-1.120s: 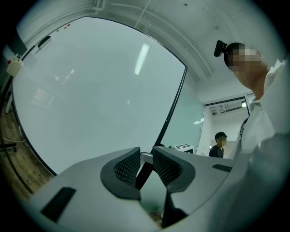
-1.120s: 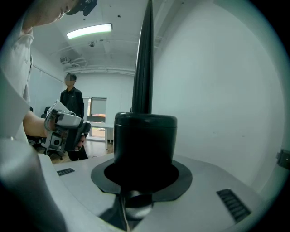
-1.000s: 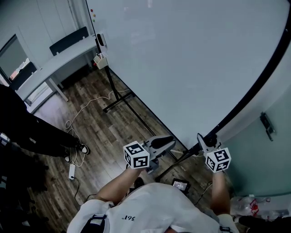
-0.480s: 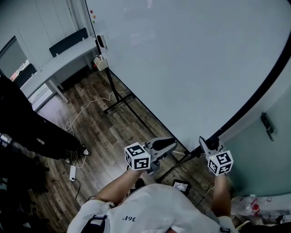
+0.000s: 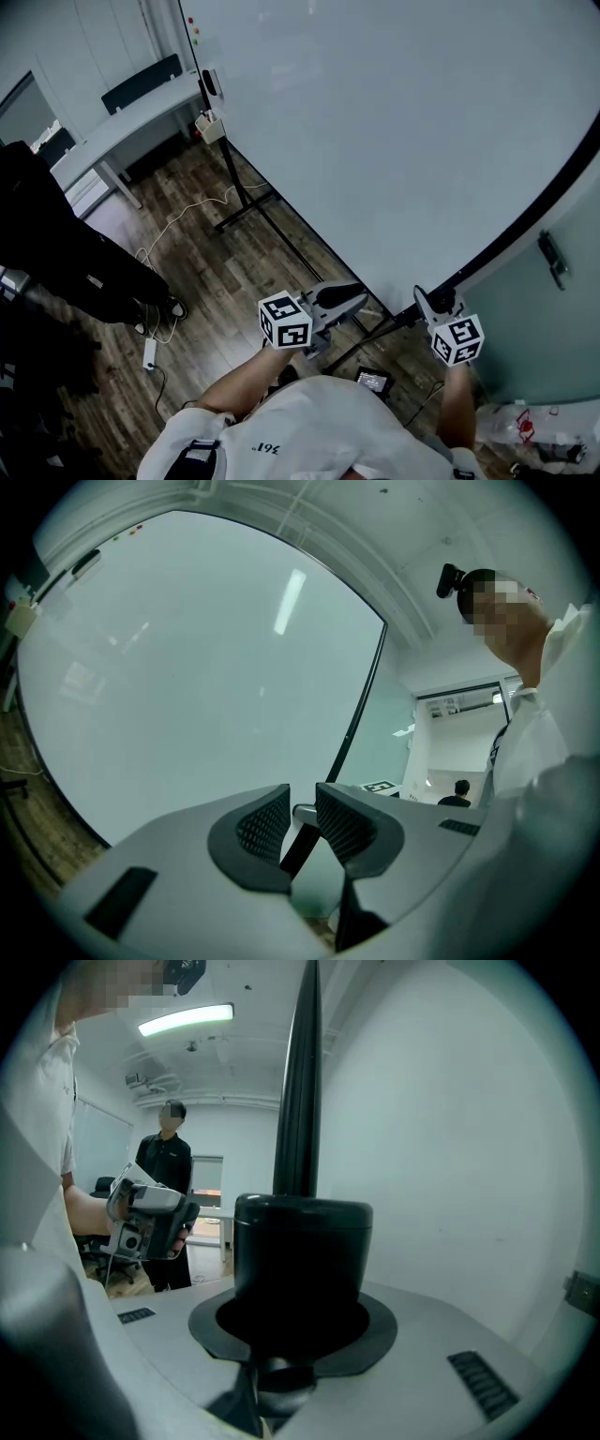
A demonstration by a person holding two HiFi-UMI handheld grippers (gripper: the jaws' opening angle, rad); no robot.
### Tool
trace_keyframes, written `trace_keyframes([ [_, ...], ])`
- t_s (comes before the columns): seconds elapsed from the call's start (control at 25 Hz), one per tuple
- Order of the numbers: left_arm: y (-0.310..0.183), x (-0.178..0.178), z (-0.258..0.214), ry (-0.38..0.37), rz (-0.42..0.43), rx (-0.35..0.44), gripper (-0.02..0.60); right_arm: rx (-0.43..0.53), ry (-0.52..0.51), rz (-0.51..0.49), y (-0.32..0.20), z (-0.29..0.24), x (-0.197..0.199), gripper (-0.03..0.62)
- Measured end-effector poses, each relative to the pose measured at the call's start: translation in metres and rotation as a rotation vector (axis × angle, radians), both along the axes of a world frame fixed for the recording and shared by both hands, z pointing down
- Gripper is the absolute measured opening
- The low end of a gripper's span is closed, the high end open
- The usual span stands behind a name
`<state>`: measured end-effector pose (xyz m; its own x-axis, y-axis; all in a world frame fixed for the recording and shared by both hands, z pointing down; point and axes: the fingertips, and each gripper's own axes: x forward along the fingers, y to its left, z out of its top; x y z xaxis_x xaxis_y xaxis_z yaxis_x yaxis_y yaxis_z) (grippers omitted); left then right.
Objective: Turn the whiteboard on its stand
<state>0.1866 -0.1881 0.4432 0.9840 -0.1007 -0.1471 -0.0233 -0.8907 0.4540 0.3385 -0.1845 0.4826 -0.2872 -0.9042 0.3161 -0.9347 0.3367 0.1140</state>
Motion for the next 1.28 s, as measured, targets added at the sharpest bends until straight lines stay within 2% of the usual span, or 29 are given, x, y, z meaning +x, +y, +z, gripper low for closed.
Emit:
trace_keyframes([
  [0.4,0.005,-0.007,-0.003,0.007,-0.002,-0.005,0.074,-0.014,0.007,0.009,0.019,-0.003,-0.003,0.146],
  [1.28,0.015,0.002,0.003,0.001,0.035,-0.010,0.074,-0.041,0.018,0.015,0.043,0.003,0.005,0.146],
])
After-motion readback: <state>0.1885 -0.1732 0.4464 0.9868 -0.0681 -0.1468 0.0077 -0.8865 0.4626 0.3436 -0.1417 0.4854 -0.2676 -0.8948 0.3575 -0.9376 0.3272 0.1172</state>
